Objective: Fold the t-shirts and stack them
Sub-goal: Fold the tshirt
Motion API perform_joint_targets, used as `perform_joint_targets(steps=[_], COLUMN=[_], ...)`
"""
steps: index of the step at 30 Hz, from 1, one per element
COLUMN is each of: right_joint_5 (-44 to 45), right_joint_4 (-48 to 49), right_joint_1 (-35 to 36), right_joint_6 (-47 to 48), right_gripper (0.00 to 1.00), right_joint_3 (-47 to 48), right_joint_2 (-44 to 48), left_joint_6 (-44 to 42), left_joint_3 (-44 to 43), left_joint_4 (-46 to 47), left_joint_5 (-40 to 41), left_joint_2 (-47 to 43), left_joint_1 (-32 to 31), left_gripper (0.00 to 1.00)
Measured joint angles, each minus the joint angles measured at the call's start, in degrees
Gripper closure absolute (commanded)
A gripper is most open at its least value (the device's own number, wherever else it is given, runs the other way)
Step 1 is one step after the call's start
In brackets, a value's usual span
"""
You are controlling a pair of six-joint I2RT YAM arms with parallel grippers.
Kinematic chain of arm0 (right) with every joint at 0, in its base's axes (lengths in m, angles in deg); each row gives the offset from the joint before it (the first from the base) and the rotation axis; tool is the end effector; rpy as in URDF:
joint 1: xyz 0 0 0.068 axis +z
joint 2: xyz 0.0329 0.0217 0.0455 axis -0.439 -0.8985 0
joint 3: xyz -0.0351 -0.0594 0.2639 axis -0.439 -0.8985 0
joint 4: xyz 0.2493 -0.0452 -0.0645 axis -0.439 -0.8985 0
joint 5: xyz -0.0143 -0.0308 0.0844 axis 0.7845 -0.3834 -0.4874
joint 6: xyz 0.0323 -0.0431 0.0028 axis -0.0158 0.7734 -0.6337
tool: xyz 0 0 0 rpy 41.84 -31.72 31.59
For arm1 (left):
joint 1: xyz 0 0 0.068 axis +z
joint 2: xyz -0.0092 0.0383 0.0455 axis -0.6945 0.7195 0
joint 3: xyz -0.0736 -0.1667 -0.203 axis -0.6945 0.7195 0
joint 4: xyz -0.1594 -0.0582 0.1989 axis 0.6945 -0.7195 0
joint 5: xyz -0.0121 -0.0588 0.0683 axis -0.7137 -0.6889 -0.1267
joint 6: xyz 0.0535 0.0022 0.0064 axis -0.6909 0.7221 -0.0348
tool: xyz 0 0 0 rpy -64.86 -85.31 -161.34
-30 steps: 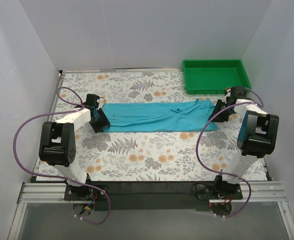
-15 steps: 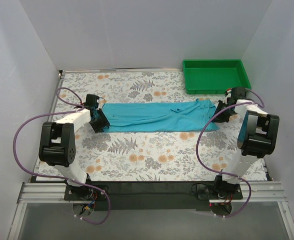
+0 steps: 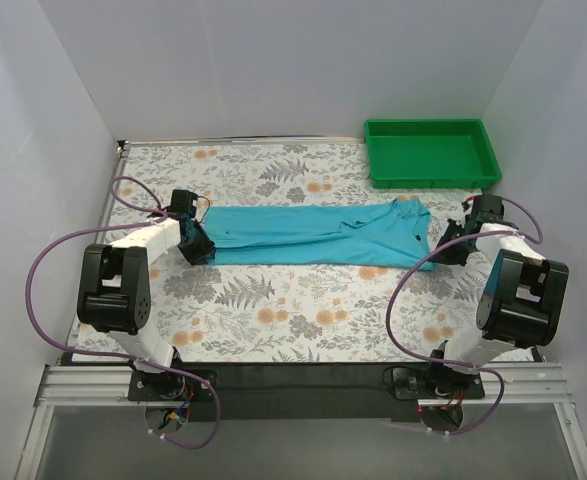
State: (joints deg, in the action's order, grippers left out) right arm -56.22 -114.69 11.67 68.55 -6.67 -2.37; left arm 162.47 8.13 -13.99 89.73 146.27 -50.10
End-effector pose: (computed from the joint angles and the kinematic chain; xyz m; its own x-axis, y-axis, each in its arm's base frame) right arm 0.2981 -0.0683 0.1786 -0.8059 0.4384 -0.3980 0.3394 0.8928 0.2962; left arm 0.3072 -0.0317 0.1600 -0.3290 -0.9380 -0.1089 -0.8867 0.3465 -0.3060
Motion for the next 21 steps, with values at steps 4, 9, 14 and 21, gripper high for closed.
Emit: perform_joint_targets(steps=[4, 9, 14, 21], right_joint_5=[1.0, 1.5, 1.5, 2.3], right_joint_4=[2.1, 4.2, 5.0, 4.8], right_joint_1=[-1.6, -3.3, -3.3, -3.3], right_joint_6=[-1.7, -3.1, -3.2, -3.2], right_gripper=[0.99, 0.99, 0.99, 0.99], right_joint_3=[-4.6, -7.0, -7.0, -7.4], right_joint_2=[2.2, 2.0, 1.9, 2.7], left_joint_6=[0.4, 0.4, 0.3, 0.1], left_joint_3=[0.3, 1.1, 1.7, 3.5], left_joint_4=[0.1, 0.5, 0.2, -3.3], left_joint_5=[0.0, 0.0, 0.0, 0.1], left_joint_2=[-0.2, -0.8, -1.5, -3.8], left_joint_1=[0.1, 0.5, 0.7, 0.7], left_gripper=[0.72, 0.73, 0.73, 0.68])
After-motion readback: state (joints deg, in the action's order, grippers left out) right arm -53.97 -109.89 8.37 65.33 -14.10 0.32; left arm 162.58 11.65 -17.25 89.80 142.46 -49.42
